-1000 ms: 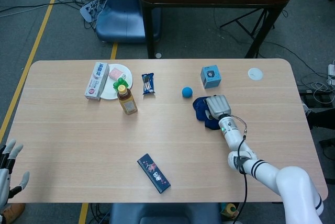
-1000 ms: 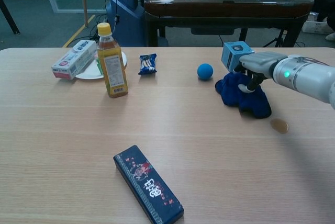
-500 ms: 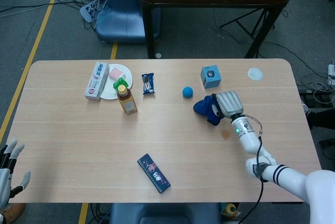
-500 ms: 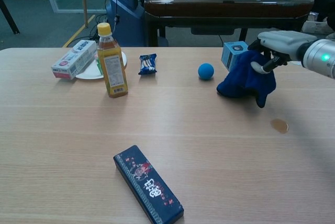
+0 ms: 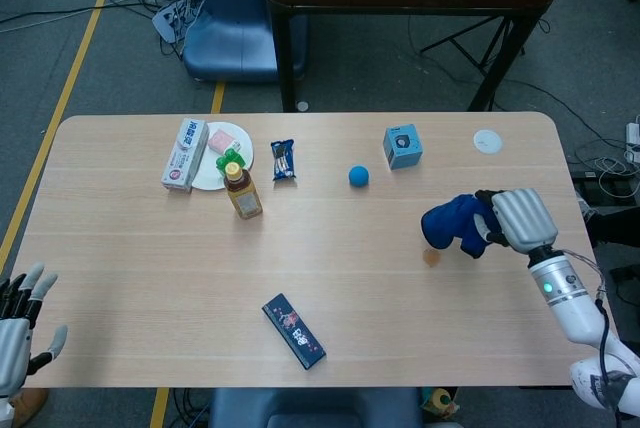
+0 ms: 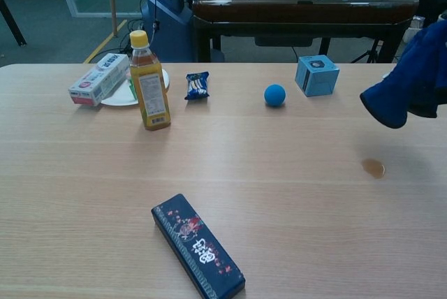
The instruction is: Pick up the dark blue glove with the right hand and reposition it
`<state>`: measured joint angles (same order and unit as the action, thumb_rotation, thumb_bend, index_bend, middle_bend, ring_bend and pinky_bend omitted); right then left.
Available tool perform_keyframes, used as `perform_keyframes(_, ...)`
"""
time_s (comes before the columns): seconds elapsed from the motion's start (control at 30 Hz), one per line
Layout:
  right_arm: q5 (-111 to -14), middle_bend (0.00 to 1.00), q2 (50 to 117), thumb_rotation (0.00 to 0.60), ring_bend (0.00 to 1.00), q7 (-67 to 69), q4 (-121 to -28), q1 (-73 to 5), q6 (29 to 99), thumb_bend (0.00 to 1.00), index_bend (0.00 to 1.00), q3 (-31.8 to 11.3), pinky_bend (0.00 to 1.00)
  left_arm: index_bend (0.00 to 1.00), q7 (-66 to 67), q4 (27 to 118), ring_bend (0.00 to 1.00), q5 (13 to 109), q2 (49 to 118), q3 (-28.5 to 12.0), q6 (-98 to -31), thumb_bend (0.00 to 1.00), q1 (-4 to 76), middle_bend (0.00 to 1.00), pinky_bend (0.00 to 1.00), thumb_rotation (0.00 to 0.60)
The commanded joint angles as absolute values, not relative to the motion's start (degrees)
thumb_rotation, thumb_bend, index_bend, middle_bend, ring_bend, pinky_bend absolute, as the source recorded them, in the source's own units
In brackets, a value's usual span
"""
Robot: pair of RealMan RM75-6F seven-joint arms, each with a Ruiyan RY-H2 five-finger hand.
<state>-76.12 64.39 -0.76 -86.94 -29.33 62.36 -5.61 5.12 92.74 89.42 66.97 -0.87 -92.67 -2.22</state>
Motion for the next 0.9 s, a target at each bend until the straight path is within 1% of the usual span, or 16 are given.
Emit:
perform_keyframes(0.03, -77.2, 0.57, 64.0, 0.6, 0.61, -1.4, -87.5, -28.7, 62.0, 0.74, 0.69, -4.4, 0.74, 0.11, 5.1, 92.6, 0.04, 89.7, 67.1, -0.8, -92.5, 0.33, -2.1, 0.0, 0.0, 0.6)
perform_keyframes(0.13, -77.4, 0.57, 65.3, 0.6, 0.61, -2.3, -86.6, -29.0, 60.1, 0.74, 0.69, -3.5, 0.74, 0.11, 5.2, 92.7, 0.04, 89.8, 67.2, -0.8, -92.5, 0.33, -2.0, 0.0, 0.0, 0.6)
perform_keyframes(0.43, -76.8, 0.57, 72.0, 0.6, 0.61, -5.8, -81.1, -30.7, 53.7, 0.74, 0.69, -1.5, 0.74, 0.11, 4.4, 92.3, 0.04, 89.0, 66.8, -0.7, -93.0, 0.33, -2.6, 0.0, 0.0, 0.6)
perform_keyframes(0.7, -75.5, 0.57, 77.7, 0.6, 0.61, -7.9, -75.4, -32.3, 49.9, 0.74, 0.7, -1.3, 0.74, 0.11, 3.9, 91.8, 0.04, 88.8, 67.0, -0.7, -92.8, 0.33, -2.7, 0.0, 0.0, 0.6)
perform_keyframes(0.9, -74.8, 0.57, 82.6, 0.6, 0.61, -11.4, -69.1, -33.5, 47.6, 0.74, 0.7, -1.0, 0.74, 0.11, 3.5, 91.3, 0.04, 88.4, 67.2, -0.6, -92.6, 0.33, -2.8, 0.0, 0.0, 0.6)
